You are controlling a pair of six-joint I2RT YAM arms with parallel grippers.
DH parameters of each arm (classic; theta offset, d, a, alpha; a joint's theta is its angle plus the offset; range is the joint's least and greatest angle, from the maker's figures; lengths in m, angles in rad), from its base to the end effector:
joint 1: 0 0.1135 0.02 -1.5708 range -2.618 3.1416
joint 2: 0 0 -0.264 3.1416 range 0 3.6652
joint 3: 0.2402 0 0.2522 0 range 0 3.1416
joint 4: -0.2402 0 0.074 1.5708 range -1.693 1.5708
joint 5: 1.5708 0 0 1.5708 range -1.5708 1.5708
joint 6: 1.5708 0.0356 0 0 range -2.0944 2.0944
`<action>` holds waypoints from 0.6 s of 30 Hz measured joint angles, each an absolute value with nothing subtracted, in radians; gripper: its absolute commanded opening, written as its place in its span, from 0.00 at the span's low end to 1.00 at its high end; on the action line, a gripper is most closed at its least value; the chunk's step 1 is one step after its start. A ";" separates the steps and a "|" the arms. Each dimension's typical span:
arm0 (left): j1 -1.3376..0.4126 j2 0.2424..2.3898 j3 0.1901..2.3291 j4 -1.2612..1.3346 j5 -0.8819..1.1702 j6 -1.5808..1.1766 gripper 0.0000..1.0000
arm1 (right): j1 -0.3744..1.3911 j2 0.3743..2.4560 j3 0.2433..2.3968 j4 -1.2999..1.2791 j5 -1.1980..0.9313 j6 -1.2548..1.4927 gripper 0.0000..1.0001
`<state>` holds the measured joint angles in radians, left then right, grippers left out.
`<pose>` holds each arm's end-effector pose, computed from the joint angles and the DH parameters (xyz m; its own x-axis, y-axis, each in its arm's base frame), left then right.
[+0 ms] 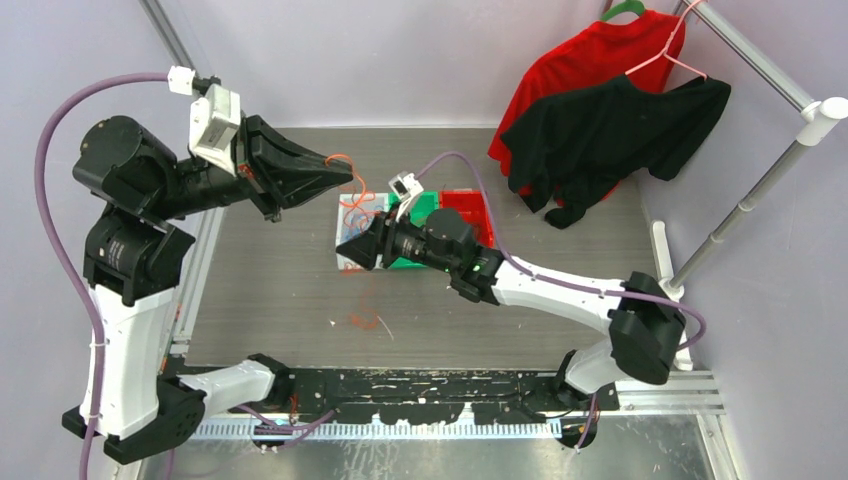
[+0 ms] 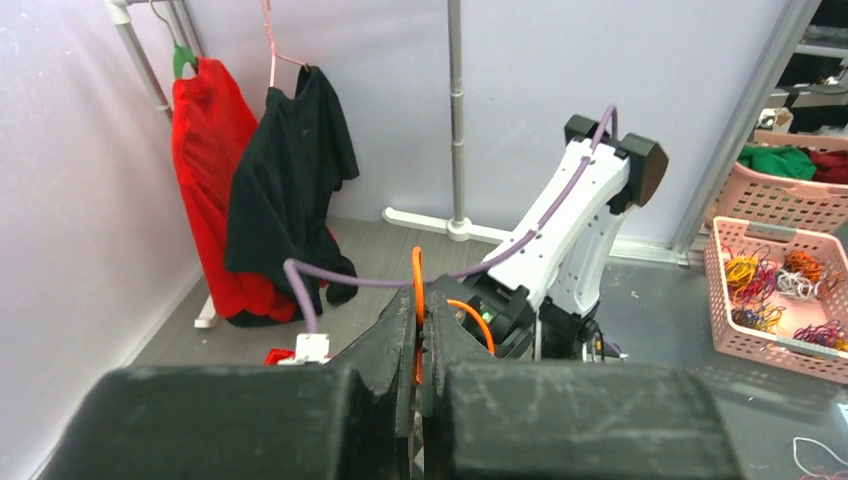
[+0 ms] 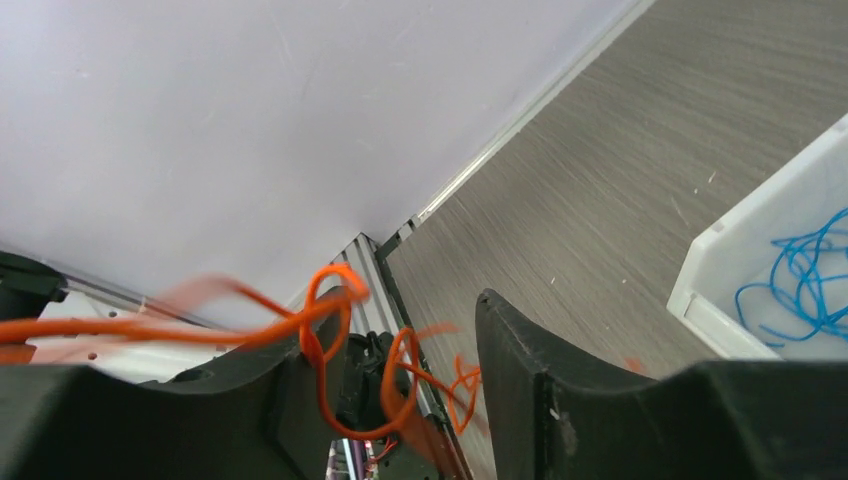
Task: Untangle the cables
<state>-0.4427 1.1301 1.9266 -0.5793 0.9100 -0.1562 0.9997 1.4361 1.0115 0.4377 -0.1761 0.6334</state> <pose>0.1049 -0.0808 0.5900 0.0431 -0.1261 -0.9911 0.9782 0.2072 0.0162 0.1794 0.2907 0.3303 -0.5406 0.2367 -0.8073 -0.7481 0.3037 0.5900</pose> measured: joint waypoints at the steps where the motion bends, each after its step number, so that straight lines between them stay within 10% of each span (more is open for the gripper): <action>1: -0.443 1.133 1.934 -0.574 0.914 -0.165 0.00 | 1.000 1.453 1.010 0.448 -0.175 0.643 0.51; 11: -0.443 1.147 1.965 -0.570 0.920 -0.187 0.00 | 1.000 1.493 0.871 0.530 -0.110 0.706 0.37; 18: -0.443 1.160 2.008 -0.558 0.920 -0.176 0.00 | 0.999 1.493 0.705 0.538 -0.031 0.716 0.53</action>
<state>-0.4427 1.1599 2.0079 -0.5575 0.9199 -0.1757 0.9993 1.4929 0.7048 0.5385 -0.0315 0.7162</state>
